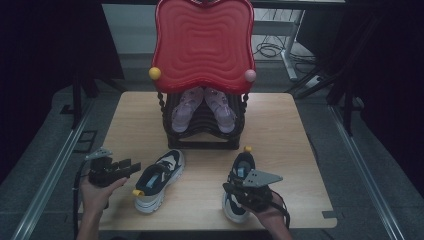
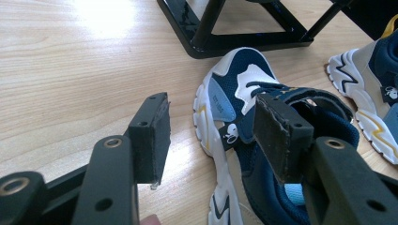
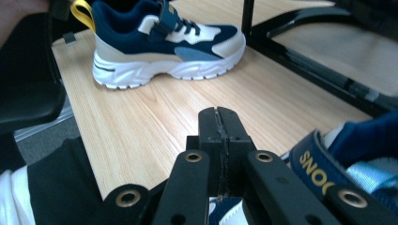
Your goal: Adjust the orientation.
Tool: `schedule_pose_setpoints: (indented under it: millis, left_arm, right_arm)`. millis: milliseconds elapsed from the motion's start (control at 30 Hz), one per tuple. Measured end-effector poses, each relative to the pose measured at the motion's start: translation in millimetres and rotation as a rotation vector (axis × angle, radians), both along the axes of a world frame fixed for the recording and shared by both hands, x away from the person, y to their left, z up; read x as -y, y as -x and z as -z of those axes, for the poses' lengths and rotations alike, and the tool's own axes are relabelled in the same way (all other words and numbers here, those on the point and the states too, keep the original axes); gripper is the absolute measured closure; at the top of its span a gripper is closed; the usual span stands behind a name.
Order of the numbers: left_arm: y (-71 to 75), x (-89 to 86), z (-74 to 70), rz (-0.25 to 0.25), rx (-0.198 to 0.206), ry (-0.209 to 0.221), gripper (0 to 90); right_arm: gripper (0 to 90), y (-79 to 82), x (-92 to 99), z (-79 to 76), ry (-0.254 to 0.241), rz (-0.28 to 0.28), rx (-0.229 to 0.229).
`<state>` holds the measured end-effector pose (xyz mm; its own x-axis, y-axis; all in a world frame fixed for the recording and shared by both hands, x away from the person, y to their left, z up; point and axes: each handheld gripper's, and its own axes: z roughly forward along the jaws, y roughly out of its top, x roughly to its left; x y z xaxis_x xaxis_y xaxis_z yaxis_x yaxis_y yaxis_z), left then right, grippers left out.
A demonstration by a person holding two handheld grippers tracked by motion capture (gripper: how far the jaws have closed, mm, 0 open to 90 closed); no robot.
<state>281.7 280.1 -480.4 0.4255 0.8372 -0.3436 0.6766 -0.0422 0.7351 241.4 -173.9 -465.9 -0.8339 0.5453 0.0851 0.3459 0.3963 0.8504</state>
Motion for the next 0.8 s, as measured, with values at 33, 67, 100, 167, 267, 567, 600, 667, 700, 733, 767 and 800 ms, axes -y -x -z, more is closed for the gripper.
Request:
schedule_pose_setpoints:
  millis: [33,67,100,167,267,567,600,667,700,733,767,800]
  left_arm:
    - [0.0,0.1,0.1,0.0,0.0,0.0,46.6]
    - [-0.2,0.1,0.2,0.002,-0.001,-0.004,46.6]
    - [-0.4,0.5,0.6,0.002,0.0,-0.002,46.6]
    - [-0.7,0.8,1.0,0.005,-0.003,-0.005,46.3]
    - [-1.2,1.8,1.7,0.009,-0.007,-0.009,46.2]
    - [-0.3,2.3,2.4,0.007,-0.011,-0.02,45.8]
    - [0.1,2.0,2.1,0.008,-0.012,-0.023,45.7]
    - [0.7,2.2,1.7,0.006,-0.007,-0.02,45.7]
    - [0.9,2.2,1.6,0.006,-0.006,-0.02,45.8]
    - [1.1,2.2,1.5,0.005,-0.006,-0.021,45.7]
    - [1.1,2.2,1.5,0.005,-0.008,-0.023,45.7]
    - [1.1,2.3,1.6,0.006,-0.007,-0.025,45.7]
  right_arm:
    - [89.2,0.0,-0.4,2.0,0.006,0.001,-0.005]
    - [89.2,-0.3,-1.4,5.1,0.013,0.0,-0.012]
    - [89.2,-0.2,-3.2,8.2,0.024,0.005,-0.02]
    - [89.2,-0.2,-6.7,12.7,0.036,0.0,-0.033]
    - [89.2,1.0,-12.9,17.9,0.056,-0.014,-0.039]
    - [89.2,7.2,-15.8,31.5,0.098,-0.031,-0.07]
    - [89.3,7.4,-15.7,32.7,0.099,-0.03,-0.076]
    - [89.2,7.4,-16.2,34.8,0.103,-0.032,-0.081]
    - [89.2,7.5,-16.8,35.5,0.108,-0.033,-0.082]
    - [89.2,7.5,-17.5,36.3,0.111,-0.035,-0.082]
    - [89.2,7.6,-18.2,37.0,0.117,-0.036,-0.083]
    - [89.2,7.6,-18.9,37.7,0.122,-0.037,-0.083]
